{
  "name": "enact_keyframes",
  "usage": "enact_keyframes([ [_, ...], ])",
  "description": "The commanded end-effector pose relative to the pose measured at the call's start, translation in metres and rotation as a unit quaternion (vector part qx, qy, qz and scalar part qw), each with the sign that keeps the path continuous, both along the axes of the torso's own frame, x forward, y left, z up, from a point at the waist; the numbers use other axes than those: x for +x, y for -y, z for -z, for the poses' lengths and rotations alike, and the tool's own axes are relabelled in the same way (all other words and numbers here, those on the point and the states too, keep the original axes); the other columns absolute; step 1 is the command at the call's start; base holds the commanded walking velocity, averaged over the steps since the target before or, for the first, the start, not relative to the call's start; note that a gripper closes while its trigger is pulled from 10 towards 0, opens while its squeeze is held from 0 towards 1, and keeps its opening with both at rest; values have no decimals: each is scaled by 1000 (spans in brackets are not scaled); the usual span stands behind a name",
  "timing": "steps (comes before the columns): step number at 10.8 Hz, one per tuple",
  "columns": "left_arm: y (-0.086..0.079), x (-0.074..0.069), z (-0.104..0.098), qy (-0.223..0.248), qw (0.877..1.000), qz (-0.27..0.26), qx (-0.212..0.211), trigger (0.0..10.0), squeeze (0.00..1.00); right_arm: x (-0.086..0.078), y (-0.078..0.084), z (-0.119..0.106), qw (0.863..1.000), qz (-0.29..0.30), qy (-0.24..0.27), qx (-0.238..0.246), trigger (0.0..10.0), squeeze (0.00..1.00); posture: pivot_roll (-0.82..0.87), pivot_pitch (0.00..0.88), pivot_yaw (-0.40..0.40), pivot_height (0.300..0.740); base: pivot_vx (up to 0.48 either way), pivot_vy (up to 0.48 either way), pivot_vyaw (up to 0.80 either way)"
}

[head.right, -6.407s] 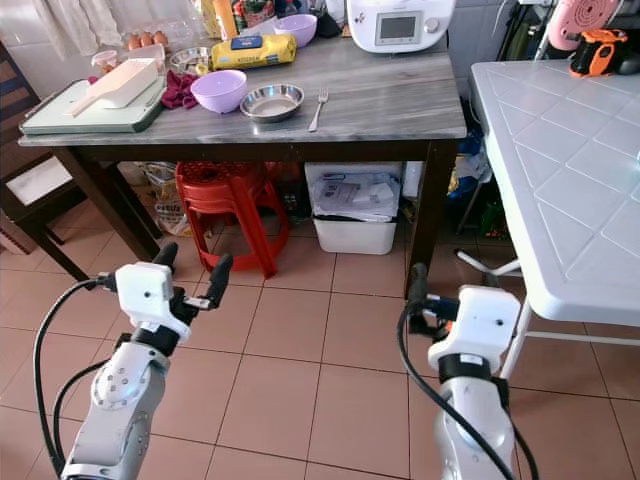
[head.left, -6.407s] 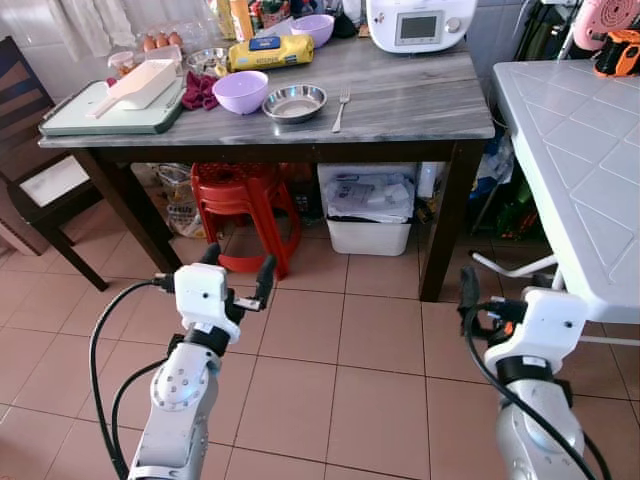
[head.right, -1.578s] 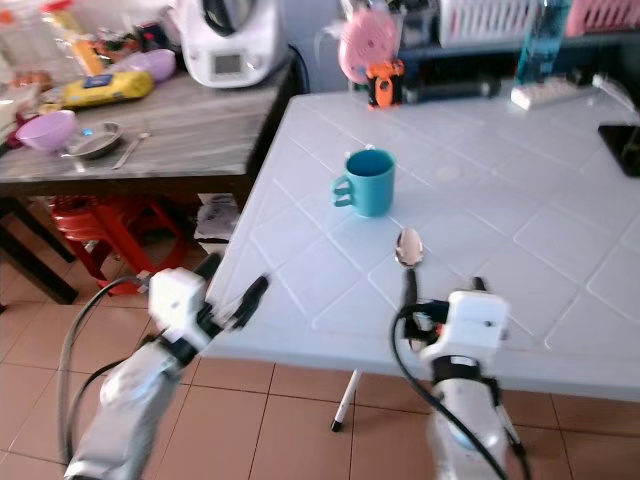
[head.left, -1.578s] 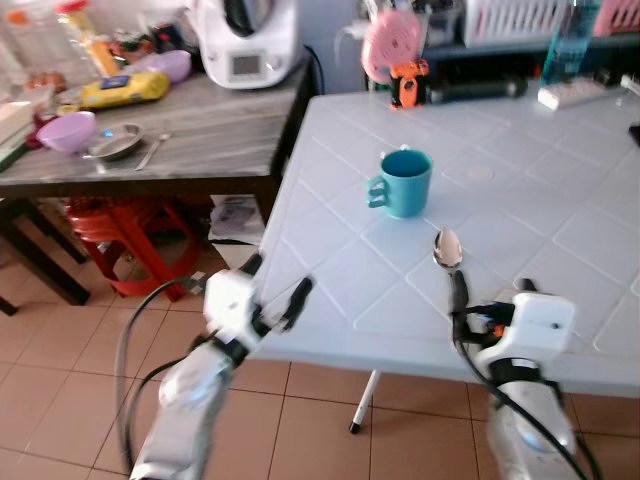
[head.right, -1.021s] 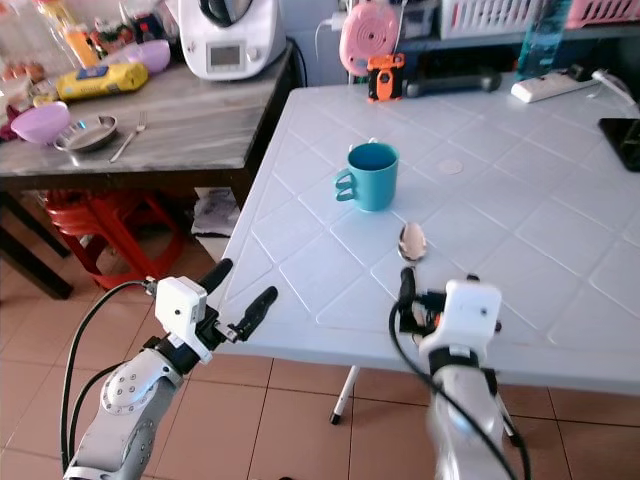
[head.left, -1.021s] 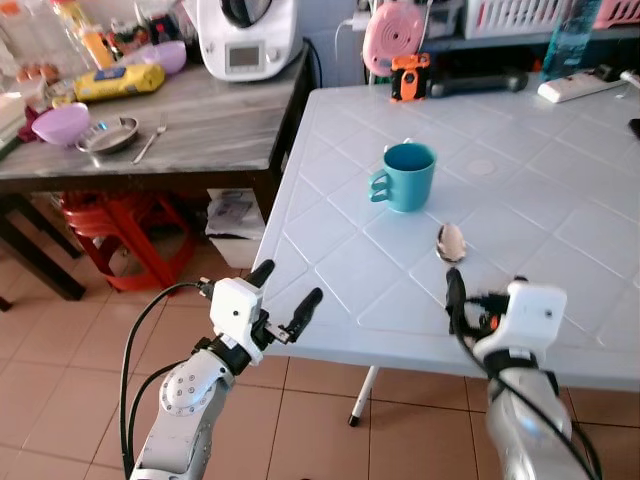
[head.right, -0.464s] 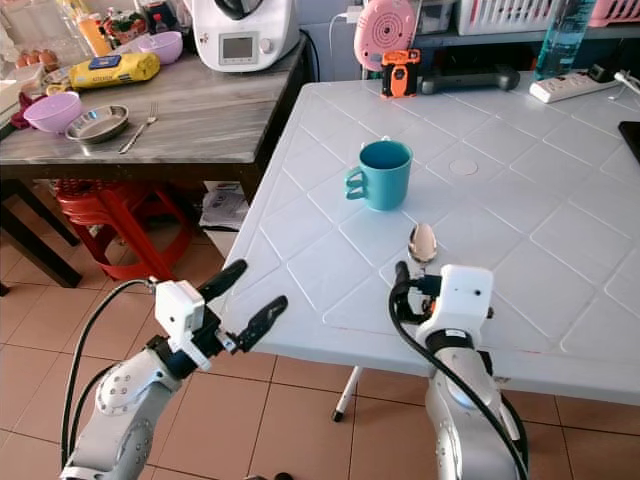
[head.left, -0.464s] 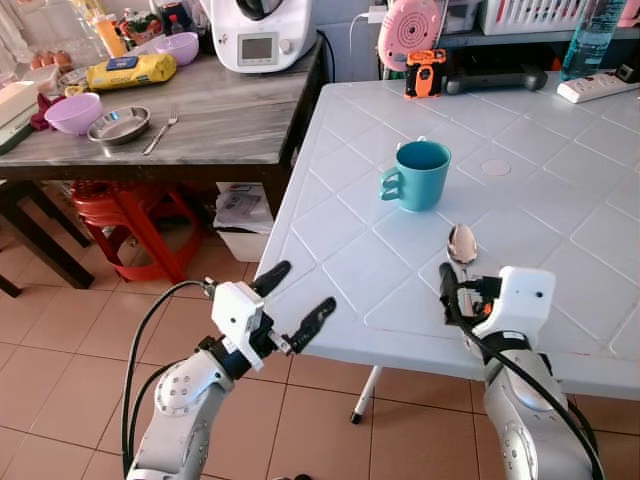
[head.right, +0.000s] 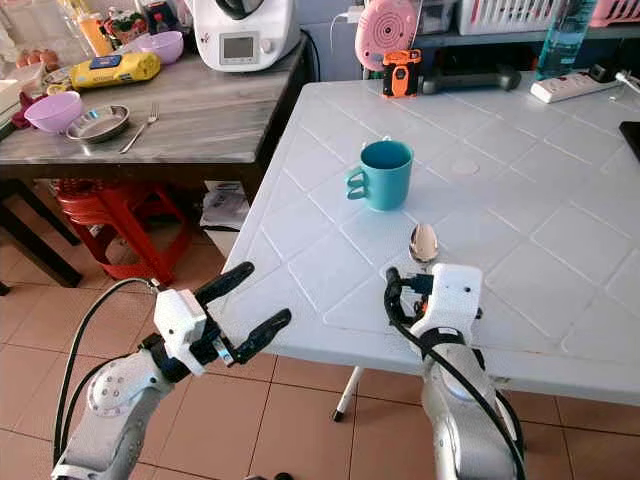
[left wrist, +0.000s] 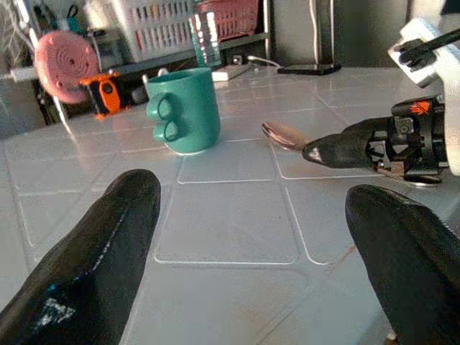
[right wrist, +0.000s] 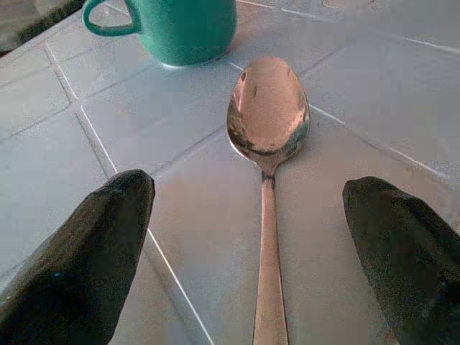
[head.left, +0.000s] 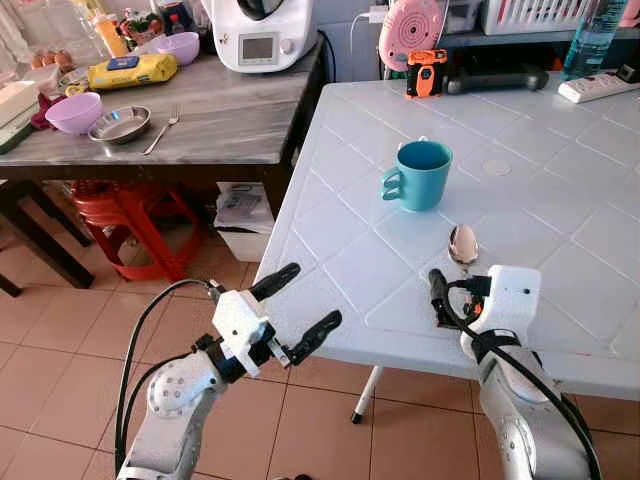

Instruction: Setting the table

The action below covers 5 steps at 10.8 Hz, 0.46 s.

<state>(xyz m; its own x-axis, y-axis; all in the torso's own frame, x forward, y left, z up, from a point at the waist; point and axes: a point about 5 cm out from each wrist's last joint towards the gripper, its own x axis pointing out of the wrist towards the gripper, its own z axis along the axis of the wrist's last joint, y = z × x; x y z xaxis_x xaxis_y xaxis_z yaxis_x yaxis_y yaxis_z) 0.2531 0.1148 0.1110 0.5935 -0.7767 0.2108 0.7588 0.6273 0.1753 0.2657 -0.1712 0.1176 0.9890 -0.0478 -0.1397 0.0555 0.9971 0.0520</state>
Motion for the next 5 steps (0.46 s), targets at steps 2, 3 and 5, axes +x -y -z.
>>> enact_keyframes([
  [2, -2, 1, 2, 11, 999, 16, 31, 10000, 0, 3, -3, 3, 1000, -7, -15, 5, 10000, 0, -121, 99, 142, 740, 0, 0, 0],
  [3, 0, 1, 6, 6, 998, 32, 50, 10000, 0, 3, -3, 2, 1000, -11, -17, 5, 10000, 0, -121, 100, 143, 740, 0, 0, 0],
  [5, -6, 11, 6, -3, 999, -11, 35, 10000, 0, 3, -2, 3, 1000, -11, -20, 3, 10000, 0, -120, 101, 144, 740, 0, 0, 0],
])
